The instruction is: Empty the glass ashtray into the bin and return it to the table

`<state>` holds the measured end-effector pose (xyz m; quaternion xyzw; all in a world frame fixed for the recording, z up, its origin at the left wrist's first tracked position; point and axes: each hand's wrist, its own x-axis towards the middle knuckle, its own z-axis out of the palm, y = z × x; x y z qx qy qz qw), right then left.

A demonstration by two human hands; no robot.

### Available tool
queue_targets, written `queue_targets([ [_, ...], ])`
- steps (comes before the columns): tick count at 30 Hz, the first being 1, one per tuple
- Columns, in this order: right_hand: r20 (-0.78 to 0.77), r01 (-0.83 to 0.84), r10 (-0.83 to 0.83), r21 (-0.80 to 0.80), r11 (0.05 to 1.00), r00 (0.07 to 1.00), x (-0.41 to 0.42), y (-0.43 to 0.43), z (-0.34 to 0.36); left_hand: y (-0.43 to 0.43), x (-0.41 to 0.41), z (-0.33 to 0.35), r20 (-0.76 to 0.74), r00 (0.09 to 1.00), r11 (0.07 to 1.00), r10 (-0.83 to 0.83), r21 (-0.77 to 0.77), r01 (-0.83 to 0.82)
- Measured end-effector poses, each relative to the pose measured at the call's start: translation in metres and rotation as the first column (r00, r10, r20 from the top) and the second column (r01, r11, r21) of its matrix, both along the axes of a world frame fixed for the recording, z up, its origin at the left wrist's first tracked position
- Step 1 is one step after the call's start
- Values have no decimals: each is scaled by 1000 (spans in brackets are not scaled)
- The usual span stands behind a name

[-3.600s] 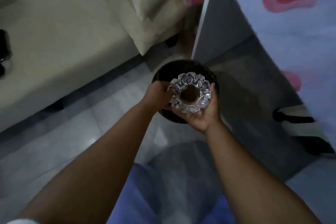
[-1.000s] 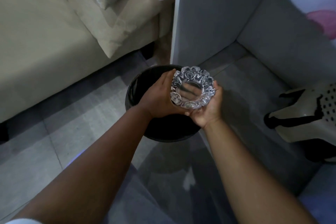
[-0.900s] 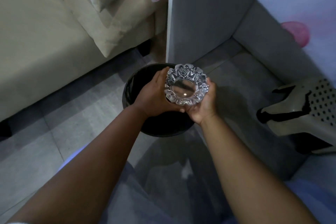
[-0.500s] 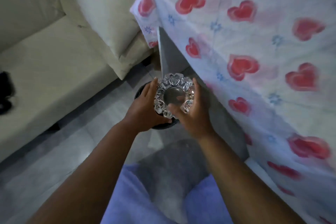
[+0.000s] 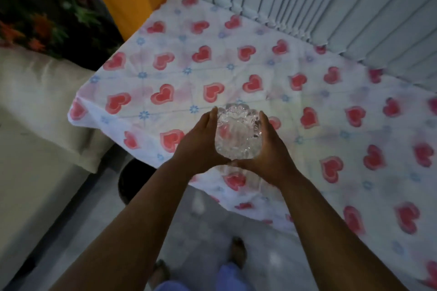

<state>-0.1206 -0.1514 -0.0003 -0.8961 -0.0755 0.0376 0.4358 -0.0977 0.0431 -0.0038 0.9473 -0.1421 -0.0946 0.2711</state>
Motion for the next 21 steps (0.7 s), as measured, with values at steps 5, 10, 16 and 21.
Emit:
queue_targets([
  [5,-85,77,-95,-198,977,992,16,-75,-23,-76,32,-20,-74,992,992,-105,57,110],
  [10,-127,65,-109,-307,949,986,17,-99,-46,-101,36,-39,-155,980,986,-123,96,139],
  [16,-115,18,-63,-353,935,991,13,-102,-51,-104,29,-38,-124,983,977,-138,148,156],
  [21,-151,-26,-44,-433,901,988,6,-102,-38,-94,22,-21,-205,967,976,-149,126,177],
])
